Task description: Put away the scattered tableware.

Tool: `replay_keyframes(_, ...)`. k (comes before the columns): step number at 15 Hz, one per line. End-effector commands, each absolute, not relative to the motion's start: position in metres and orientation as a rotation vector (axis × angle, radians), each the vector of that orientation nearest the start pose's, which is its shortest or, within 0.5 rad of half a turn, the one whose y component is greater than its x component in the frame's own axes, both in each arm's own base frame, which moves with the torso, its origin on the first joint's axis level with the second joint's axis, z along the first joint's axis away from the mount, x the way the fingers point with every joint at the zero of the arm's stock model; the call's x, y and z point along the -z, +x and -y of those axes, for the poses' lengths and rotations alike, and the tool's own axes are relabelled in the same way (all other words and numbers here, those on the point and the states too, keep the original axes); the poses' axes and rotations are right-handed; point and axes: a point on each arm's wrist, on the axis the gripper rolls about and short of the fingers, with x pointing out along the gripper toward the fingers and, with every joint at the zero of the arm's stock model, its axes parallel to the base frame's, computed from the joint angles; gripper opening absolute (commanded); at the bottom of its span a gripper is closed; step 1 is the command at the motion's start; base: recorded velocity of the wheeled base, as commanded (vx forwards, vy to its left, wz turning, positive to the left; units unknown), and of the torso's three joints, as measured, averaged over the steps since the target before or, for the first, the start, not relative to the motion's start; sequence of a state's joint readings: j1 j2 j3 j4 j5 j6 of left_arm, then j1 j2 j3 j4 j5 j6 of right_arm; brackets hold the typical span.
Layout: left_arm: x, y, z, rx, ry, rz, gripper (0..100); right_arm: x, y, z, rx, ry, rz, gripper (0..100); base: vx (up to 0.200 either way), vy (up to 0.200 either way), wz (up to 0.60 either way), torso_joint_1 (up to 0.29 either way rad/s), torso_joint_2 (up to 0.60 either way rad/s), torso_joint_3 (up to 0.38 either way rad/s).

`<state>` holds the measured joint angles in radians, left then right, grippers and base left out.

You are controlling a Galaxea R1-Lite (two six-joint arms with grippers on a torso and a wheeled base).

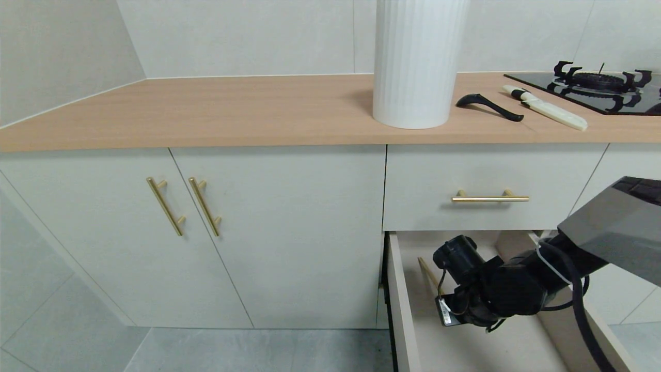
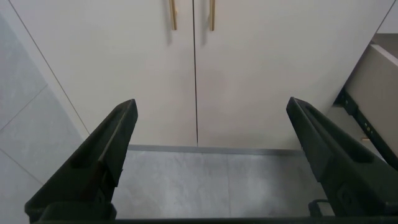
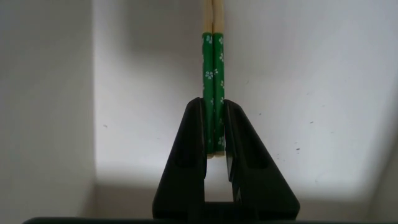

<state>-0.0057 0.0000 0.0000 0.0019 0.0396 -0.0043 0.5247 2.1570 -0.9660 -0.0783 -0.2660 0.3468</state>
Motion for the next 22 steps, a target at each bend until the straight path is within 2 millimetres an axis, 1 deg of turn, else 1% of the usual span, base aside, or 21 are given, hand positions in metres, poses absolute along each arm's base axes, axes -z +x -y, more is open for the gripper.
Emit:
replay_keyframes(1,-0.075,-0.023,-0.001,-0.034,-0.005,-0.001,100,-0.009,0.302,-0.172,-0.049,-0.137,-1.081,0,0.0,0.0,0.0,0.0,0.0,0.0)
replay_keyframes(3,-0.075,-0.023,-0.001,-0.034,-0.005,-0.003,100,0.013,0.307,-0.176,-0.051,-0.14,-1.084,0,0.0,0.0,0.0,0.0,0.0,0.0)
replay_keyframes(4,-0.075,-0.023,-0.001,-0.034,-0.005,-0.003,100,0.019,0.308,-0.177,-0.053,-0.138,-1.075,0,0.0,0.0,0.0,0.0,0.0,0.0)
replay_keyframes(9,-0.075,-0.023,-0.001,-0.034,-0.005,-0.003,100,0.025,0.309,-0.177,-0.051,-0.142,-1.083,0,0.0,0.0,0.0,0.0,0.0,0.0)
replay_keyframes(15,-0.075,-0.023,-0.001,-0.034,-0.005,-0.001,100,0.025,0.309,-0.177,-0.051,-0.141,-1.082,0,0.0,0.0,0.0,0.0,0.0,0.0)
replay_keyframes(16,-0.075,-0.023,-0.001,-0.034,-0.005,-0.003,100,0.025,0.309,-0.177,-0.052,-0.143,-1.083,100,0.0,0.0,0.0,0.0,0.0,0.0)
replay_keyframes(22,-0.075,-0.023,-0.001,-0.035,-0.005,-0.003,100,0.024,0.309,-0.177,-0.052,-0.14,-1.079,100,0.0,0.0,0.0,0.0,0.0,0.0)
